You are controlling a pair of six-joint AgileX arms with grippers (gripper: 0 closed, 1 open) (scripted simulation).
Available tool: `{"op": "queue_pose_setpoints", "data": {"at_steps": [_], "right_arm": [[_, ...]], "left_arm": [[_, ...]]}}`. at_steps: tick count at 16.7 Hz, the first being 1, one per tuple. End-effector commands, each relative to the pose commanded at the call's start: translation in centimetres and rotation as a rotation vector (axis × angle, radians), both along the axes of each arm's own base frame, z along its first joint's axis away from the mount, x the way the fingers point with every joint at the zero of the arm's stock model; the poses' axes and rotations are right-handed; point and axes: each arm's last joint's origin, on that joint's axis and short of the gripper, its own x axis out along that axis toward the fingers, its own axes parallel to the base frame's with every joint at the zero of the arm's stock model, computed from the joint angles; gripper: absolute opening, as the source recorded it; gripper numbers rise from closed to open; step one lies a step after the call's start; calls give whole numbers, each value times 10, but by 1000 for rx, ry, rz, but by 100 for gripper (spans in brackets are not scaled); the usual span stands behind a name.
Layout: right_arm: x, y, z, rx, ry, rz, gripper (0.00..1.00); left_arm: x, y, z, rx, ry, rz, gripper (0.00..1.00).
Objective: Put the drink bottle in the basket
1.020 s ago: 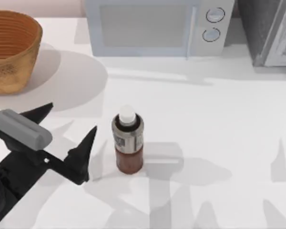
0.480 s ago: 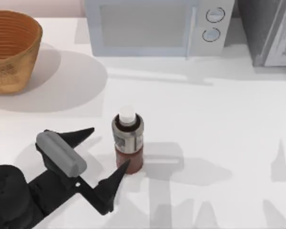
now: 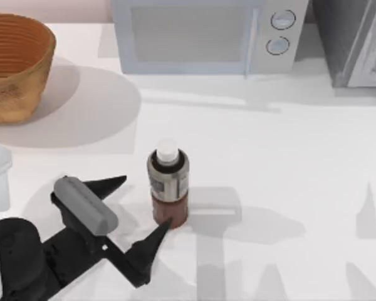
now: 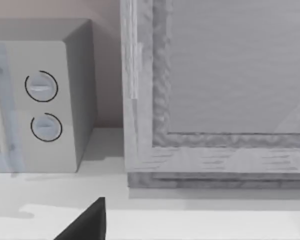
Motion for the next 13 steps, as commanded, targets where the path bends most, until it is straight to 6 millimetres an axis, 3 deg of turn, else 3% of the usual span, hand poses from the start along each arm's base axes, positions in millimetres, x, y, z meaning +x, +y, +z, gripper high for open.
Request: {"op": "queue_pose_setpoints", "data": {"at_steps": [13], "right_arm": [[0,0,0,0,0,0,100]], "left_arm": [[41,-43,-1,-17,-27,-6,100]]}}
